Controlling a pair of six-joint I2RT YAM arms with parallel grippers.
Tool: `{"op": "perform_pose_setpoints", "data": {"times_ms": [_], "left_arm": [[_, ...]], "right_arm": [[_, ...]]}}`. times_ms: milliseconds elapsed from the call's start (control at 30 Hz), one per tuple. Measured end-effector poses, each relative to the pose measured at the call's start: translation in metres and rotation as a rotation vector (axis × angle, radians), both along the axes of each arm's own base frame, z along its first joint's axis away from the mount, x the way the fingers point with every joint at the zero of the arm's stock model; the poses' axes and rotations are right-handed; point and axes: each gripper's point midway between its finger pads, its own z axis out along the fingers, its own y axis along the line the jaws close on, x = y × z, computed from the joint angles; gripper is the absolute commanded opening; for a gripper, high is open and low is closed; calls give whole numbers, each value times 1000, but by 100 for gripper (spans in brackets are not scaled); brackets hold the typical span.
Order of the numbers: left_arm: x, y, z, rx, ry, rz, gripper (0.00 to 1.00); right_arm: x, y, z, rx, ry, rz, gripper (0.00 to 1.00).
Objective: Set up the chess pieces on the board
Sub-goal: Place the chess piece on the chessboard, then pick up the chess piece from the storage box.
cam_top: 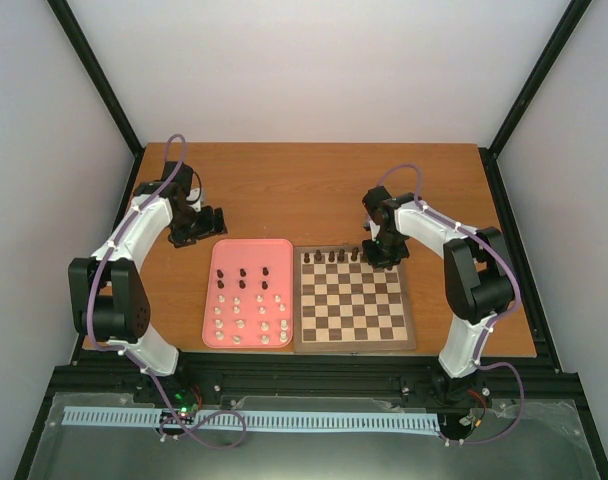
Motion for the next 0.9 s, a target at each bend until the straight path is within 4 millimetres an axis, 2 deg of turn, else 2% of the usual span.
{"op": "perform_pose_setpoints", "data": {"times_ms": [267, 433, 600, 733, 833, 900], "left_arm": [[0, 0, -2, 1, 5, 0, 100], [0, 0, -2, 0, 6, 0, 100], [0, 0, -2, 0, 7, 0, 100], [0, 0, -2, 0, 7, 0, 100], [0, 0, -2, 0, 7, 0, 100], [0, 0, -2, 0, 6, -1, 100]], "right_arm": [[-1, 4, 1, 25, 6, 14, 29], [-2, 10, 14, 69, -15, 20, 32], [0, 15, 35, 105, -54, 23, 34], [3, 21, 61, 121, -109, 32, 36], [7, 33, 86, 121, -164, 60, 39], [13, 48, 105, 132, -211, 96, 40]]}}
